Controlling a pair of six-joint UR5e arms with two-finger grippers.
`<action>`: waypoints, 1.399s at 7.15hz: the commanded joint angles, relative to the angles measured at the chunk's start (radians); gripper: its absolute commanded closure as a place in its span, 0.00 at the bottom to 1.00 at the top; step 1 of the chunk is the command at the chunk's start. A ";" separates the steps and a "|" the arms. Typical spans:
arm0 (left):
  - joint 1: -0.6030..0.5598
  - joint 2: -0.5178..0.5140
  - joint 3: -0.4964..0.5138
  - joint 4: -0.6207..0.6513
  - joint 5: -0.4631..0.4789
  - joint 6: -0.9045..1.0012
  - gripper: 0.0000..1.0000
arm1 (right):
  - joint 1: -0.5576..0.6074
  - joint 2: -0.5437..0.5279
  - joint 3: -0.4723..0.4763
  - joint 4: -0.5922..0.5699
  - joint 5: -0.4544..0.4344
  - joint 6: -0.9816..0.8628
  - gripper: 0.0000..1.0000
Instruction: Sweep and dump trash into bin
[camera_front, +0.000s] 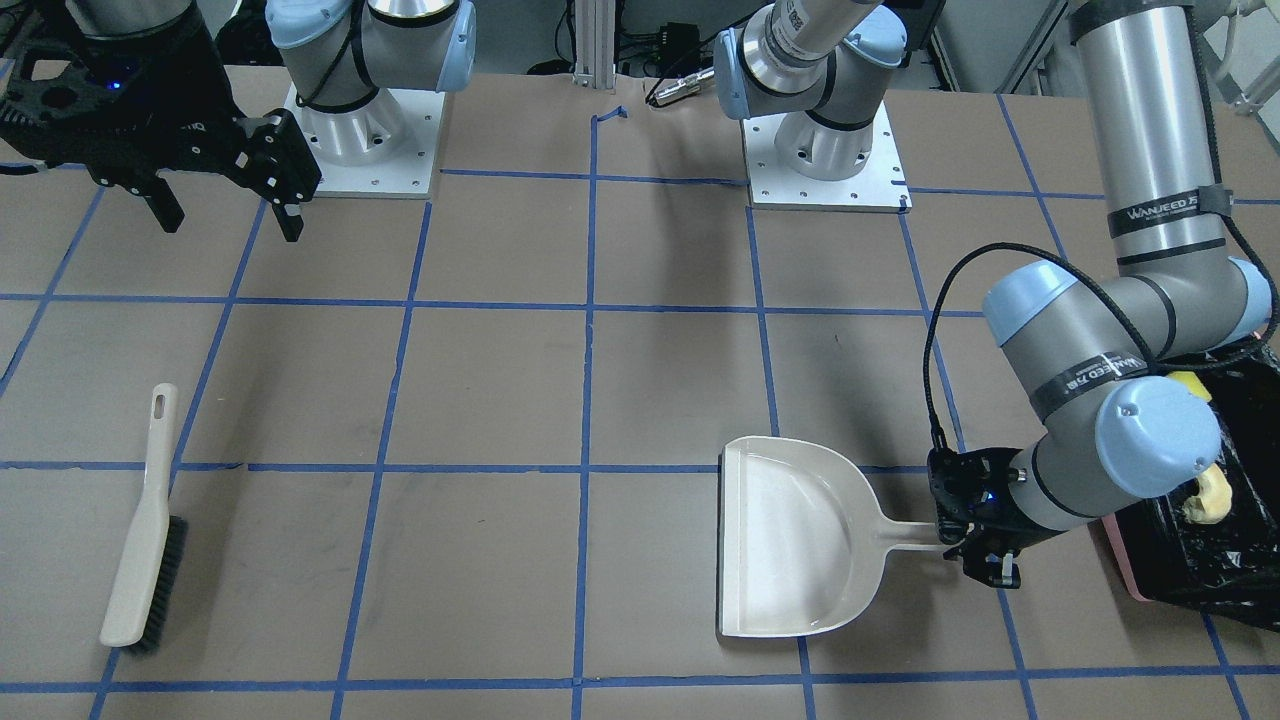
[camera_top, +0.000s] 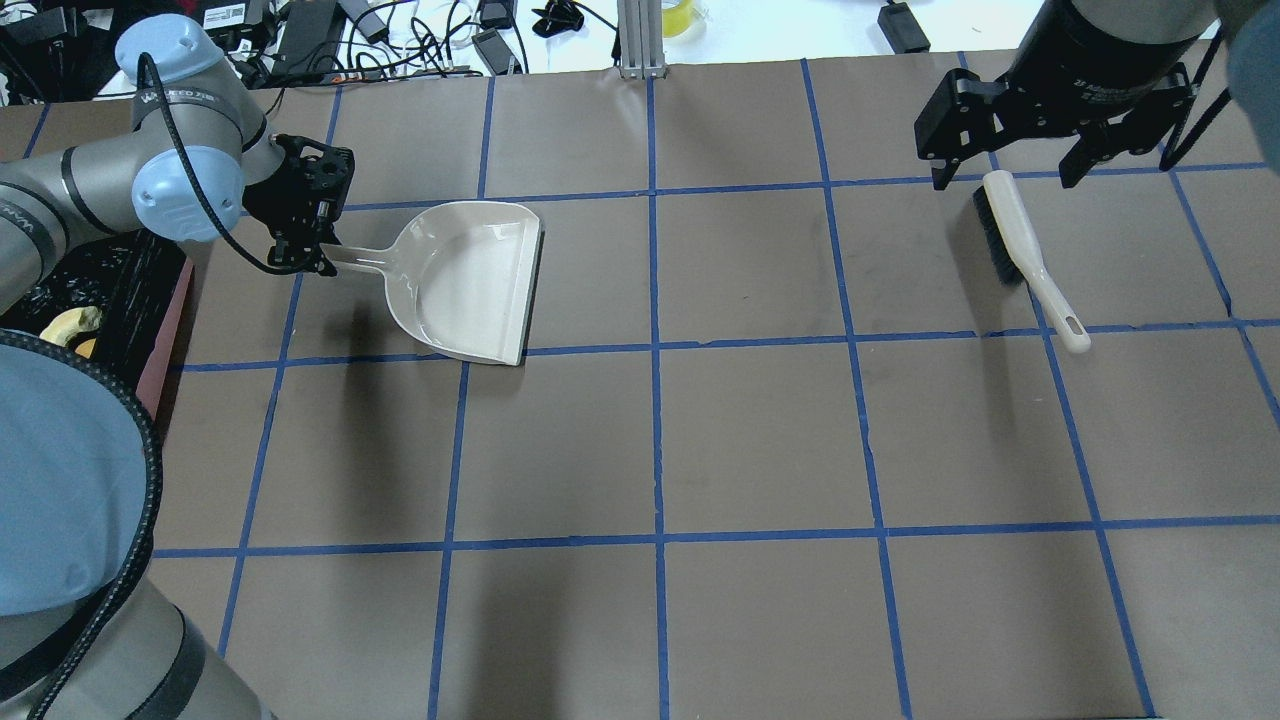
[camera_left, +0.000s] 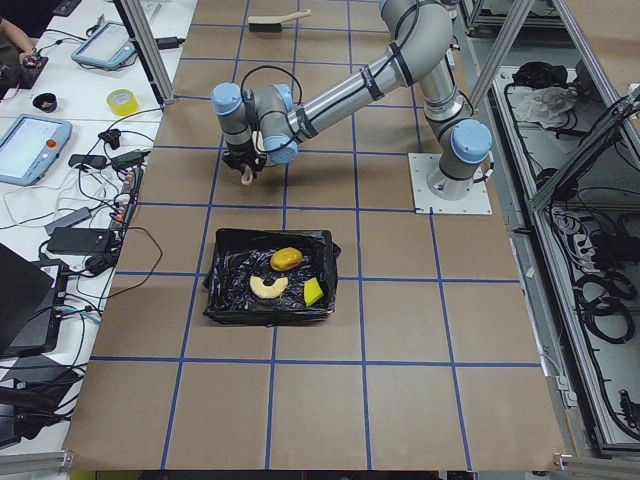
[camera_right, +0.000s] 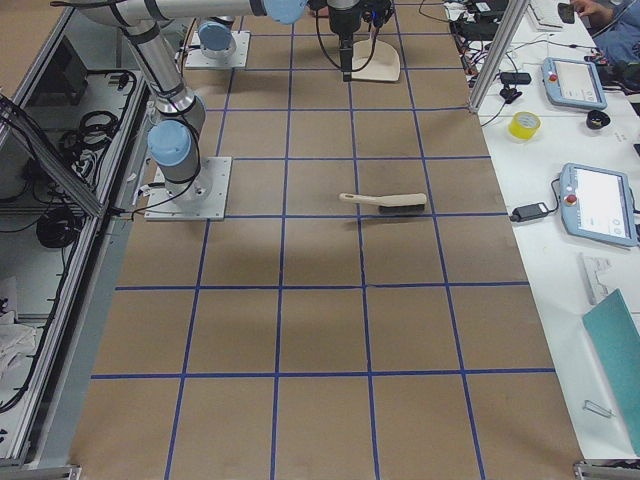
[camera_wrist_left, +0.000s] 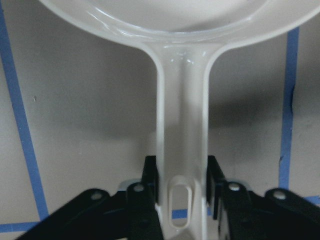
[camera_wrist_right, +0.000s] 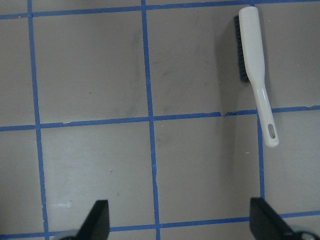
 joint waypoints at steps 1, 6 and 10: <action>-0.022 0.050 -0.004 -0.026 0.004 -0.053 0.11 | 0.001 0.001 0.000 0.001 0.000 0.000 0.00; -0.132 0.295 0.010 -0.233 -0.091 -0.632 0.04 | 0.001 -0.001 -0.001 0.001 0.001 0.000 0.00; -0.211 0.459 0.007 -0.359 -0.082 -1.243 0.00 | 0.001 -0.001 0.000 0.001 0.001 0.000 0.00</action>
